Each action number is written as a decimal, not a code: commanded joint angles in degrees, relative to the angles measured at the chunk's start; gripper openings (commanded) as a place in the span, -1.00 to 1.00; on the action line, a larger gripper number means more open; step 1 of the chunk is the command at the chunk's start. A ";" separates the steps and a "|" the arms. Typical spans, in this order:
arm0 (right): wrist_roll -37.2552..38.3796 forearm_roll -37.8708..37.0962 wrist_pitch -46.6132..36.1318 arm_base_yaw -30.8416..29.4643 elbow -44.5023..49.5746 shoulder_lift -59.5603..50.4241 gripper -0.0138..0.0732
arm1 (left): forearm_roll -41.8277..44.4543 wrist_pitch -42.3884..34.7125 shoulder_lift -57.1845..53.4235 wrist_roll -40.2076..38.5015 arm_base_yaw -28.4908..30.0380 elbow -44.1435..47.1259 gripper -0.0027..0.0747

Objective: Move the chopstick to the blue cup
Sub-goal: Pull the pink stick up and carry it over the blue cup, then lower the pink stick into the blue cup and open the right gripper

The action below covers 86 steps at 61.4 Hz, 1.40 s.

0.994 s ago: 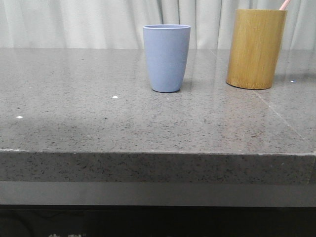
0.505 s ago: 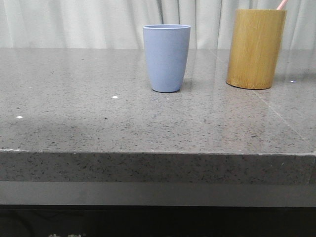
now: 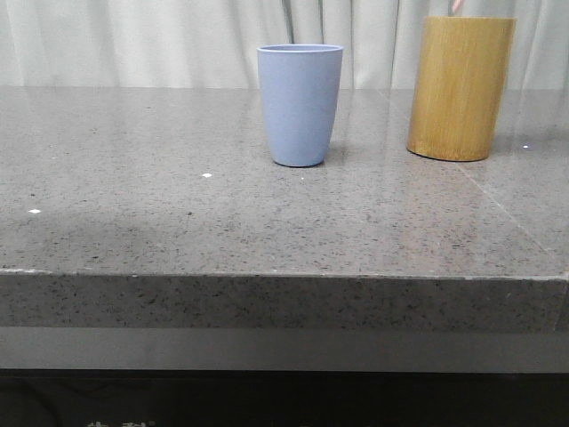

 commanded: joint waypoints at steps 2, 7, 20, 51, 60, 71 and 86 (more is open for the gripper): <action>-0.81 -2.14 -1.75 3.07 -4.34 -4.32 -0.82 | -1.25 -3.89 -1.00 -0.10 0.12 -1.41 -0.12; -0.81 -3.36 -2.35 6.64 -4.57 -5.43 -0.82 | -1.25 -3.89 -1.00 -0.10 0.12 -1.41 -0.12; -0.81 -4.05 -4.72 17.29 -4.23 -5.60 -0.82 | -1.25 -3.89 -1.00 -0.10 0.12 -1.41 -0.12; -0.81 -14.16 -7.69 29.85 -4.09 5.17 -0.82 | -1.25 -3.89 -1.00 -0.10 0.12 -1.41 -0.12; -0.81 -14.08 -8.41 29.85 -4.09 9.27 -0.81 | -1.25 -3.89 -1.00 -0.10 0.12 -1.41 -0.12; -0.81 -14.08 -8.46 29.85 -4.09 12.21 -0.69 | -1.25 -3.89 -1.00 -0.10 0.12 -1.41 -0.12; -0.55 -13.97 -8.63 29.85 -4.38 13.13 0.09 | -1.25 -3.89 -1.00 -0.10 0.12 -1.41 -0.12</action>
